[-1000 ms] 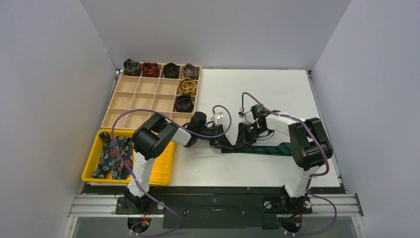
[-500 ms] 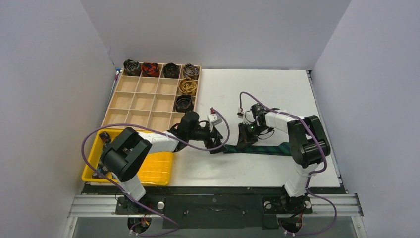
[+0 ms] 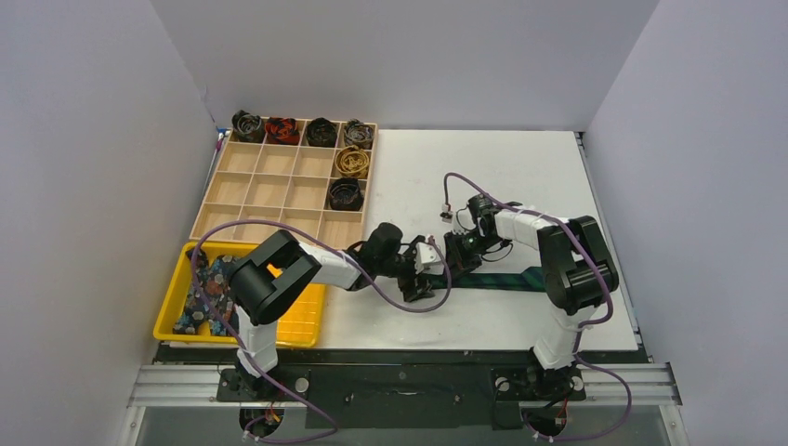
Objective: Roll the ties
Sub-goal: Roll the tie at the center of the board.
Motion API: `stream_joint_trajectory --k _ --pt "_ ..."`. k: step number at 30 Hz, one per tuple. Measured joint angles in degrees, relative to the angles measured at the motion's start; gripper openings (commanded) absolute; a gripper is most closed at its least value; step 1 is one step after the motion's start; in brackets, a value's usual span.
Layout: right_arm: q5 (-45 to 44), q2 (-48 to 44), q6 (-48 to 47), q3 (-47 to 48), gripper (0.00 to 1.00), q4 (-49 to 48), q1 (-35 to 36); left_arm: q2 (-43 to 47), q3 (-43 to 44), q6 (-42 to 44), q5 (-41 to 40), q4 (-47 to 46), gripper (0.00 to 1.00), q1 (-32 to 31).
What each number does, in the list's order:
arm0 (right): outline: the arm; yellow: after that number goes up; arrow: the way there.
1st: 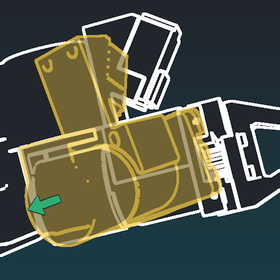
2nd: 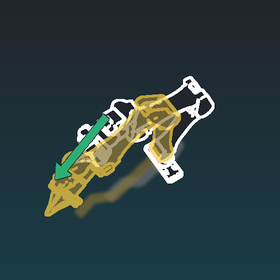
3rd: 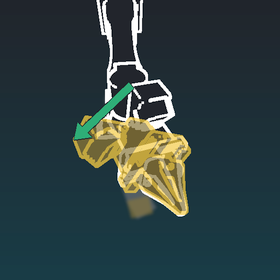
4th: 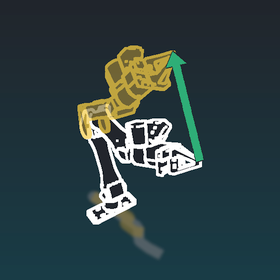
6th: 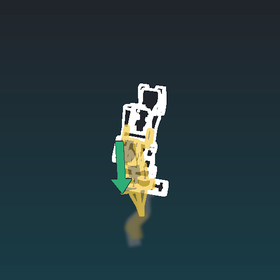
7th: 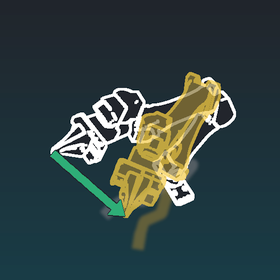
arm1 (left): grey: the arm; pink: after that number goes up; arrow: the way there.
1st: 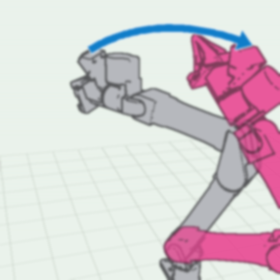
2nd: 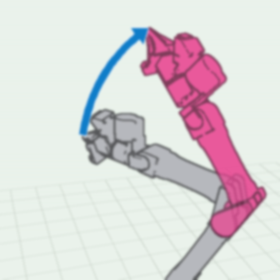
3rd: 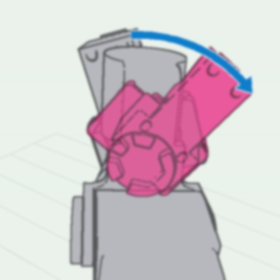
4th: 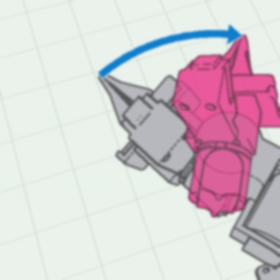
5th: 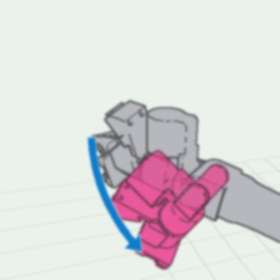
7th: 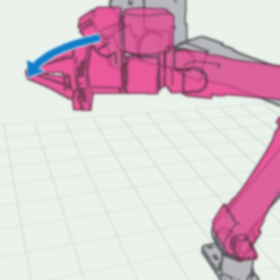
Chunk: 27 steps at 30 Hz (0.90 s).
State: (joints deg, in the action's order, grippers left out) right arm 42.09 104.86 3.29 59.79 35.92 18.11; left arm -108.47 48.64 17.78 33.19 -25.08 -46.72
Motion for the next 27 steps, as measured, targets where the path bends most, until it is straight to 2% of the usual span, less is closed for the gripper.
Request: stream_joint_trajectory --k 1,2,3,4,6,8,10,12,13,15,17,19,27 --pt "-0.07 -0.02 -0.09 0.02 0.00 0.13 0.15 -0.90 0.96 0.50 -0.33 -0.22 0.74 -0.07" --pt "-0.17 -0.09 -0.15 0.02 0.00 0.26 0.28 -1.53 1.60 0.87 -0.59 -0.52 0.66 -0.09" --pt "-0.28 -0.17 -0.28 0.02 0.03 0.37 0.37 -2.08 2.05 1.05 -0.66 -0.87 0.60 -0.09" --pt "-0.39 -0.26 -0.37 0.02 0.06 0.46 0.42 -2.40 2.34 1.18 -0.66 -1.05 0.50 -0.13" --pt "-0.55 -0.33 -0.57 0.02 0.15 0.61 0.48 -3.02 3.06 1.66 -0.20 -0.92 0.38 -0.11" --pt "-0.57 -0.50 -0.74 0.02 0.21 0.81 0.46 -3.13 3.28 2.43 0.76 -0.37 0.32 -0.11" --pt "-0.57 -1.01 -0.83 0.02 0.20 1.05 0.48 -3.13 3.26 3.08 1.57 -0.07 0.31 -0.11" --pt "-0.76 -1.46 -1.01 0.00 0.02 1.20 0.48 -3.13 3.13 3.87 2.12 0.04 0.30 -0.11" --pt "-0.83 -1.57 -1.03 0.00 0.00 1.29 0.48 -3.10 3.02 4.24 2.36 0.02 0.30 -0.09" --pt "-0.83 -1.57 -1.22 0.00 0.00 1.42 0.48 -3.08 2.93 5.05 2.73 0.02 0.40 -0.04" --pt "-1.14 -1.57 -1.18 0.00 0.00 1.66 0.48 -3.02 2.93 5.55 2.91 0.09 0.54 0.04" --pt "-1.92 -1.57 -1.25 0.00 0.00 1.97 0.48 -2.64 2.54 5.64 3.19 0.28 0.59 0.46" --pt "-3.74 -0.24 -1.18 1.33 0.00 3.50 0.48 1.42 -2.99 5.51 4.39 0.31 0.60 3.98"
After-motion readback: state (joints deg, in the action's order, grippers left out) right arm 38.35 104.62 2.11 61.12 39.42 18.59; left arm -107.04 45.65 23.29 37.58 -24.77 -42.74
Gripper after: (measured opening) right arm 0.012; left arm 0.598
